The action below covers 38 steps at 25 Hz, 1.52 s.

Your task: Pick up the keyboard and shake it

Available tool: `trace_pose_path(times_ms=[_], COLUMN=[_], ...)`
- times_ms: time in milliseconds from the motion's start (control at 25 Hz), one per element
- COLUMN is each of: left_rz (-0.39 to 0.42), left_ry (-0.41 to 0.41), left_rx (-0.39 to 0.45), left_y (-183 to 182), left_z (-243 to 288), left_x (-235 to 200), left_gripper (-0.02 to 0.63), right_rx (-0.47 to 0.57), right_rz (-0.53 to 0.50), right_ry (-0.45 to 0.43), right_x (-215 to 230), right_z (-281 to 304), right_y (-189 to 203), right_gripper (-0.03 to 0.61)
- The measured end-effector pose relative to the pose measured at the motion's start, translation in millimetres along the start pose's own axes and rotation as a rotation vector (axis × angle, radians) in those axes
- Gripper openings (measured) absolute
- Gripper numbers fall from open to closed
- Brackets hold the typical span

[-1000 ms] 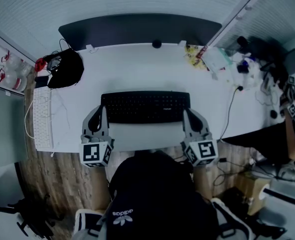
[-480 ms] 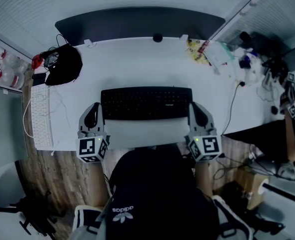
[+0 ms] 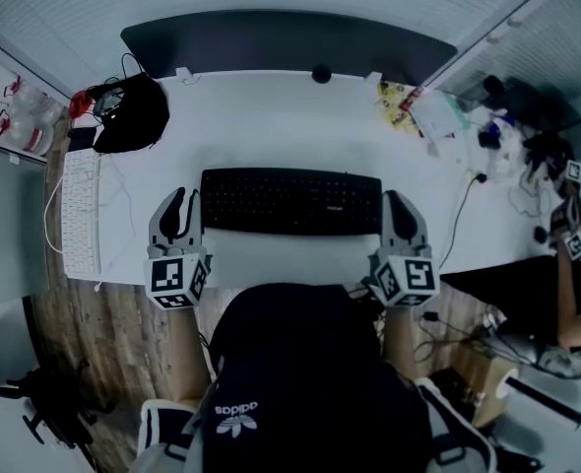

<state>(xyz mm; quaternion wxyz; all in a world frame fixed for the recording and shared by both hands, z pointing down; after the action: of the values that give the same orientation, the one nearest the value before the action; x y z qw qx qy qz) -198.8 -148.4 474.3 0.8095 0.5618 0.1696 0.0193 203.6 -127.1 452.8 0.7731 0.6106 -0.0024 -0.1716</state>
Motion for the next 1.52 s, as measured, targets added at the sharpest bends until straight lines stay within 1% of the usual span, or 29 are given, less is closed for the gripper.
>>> trace_pose_path(times_ms=[200, 320, 360, 400, 480, 640, 840, 1000, 1120, 1240, 1360, 1520], left_rz=[-0.038, -0.068, -0.076, -0.082, -0.099, -0.124, -0.134, -0.167, -0.202, -0.230, -0.261, -0.332], left_ry=[-0.028, -0.023, -0.019, -0.015, -0.005, 0.006, 0.008, -0.017, -0.028, -0.043, -0.058, -0.054], left_rx=[-0.041, -0.077, -0.092, -0.110, -0.155, -0.239, -0.323, -0.381, -0.426, -0.469, -0.492, -0.487], left_y=[6.9, 15.8, 20.2, 25.2, 35.7, 54.7, 72.5, 87.2, 98.4, 108.9, 117.1, 121.0], left_z=[0.1, 4.6, 6.4, 8.6, 14.5, 29.6, 51.1, 63.5, 68.9, 71.4, 71.7, 71.1], left_x=[-10.7, -15.4, -16.1, -16.7, -18.1, -22.5, -29.3, -39.8, -45.7, -51.0, -54.8, -55.7], left_gripper=[0.115, 0.135, 0.143, 0.149, 0.156, 0.170, 0.179, 0.183, 0.187, 0.190, 0.193, 0.196], right_rx=[-0.036, -0.055, -0.062, -0.071, -0.094, -0.162, -0.260, -0.330, -0.372, -0.412, -0.440, -0.477], right_rz=[0.011, 0.008, 0.011, 0.015, 0.018, 0.013, 0.019, 0.068, 0.102, 0.123, 0.124, 0.129], right_ry=[0.041, 0.068, 0.071, 0.069, 0.057, 0.014, -0.054, -0.112, -0.124, -0.125, -0.131, -0.137], right_x=[13.7, 17.6, 18.1, 18.4, 18.8, 19.2, 21.6, 25.2, 30.3, 34.0, 36.6, 40.2], right_z=[2.0, 0.8, -0.1, -0.5, 0.4, 8.3, 23.0, 39.1, 49.0, 57.5, 64.4, 69.3], right_y=[10.6, 14.8, 16.5, 18.6, 23.3, 38.6, 63.2, 88.3, 100.8, 109.6, 115.0, 121.0], right_gripper=[0.008, 0.014, 0.029, 0.056, 0.094, 0.130, 0.145, 0.152, 0.156, 0.175, 0.184, 0.186])
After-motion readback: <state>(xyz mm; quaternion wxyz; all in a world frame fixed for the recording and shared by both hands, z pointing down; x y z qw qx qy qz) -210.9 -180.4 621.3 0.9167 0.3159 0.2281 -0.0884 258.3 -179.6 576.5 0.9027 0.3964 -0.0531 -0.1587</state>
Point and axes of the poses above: the fingertips, and each gripper's own axes: z forward along the fingers, x to its right, y out of its underside, the point moved 7 cm from there along -z, backward along the fingers, and after that the axes turned 14 degrees about -z, right-handed, at the moved point
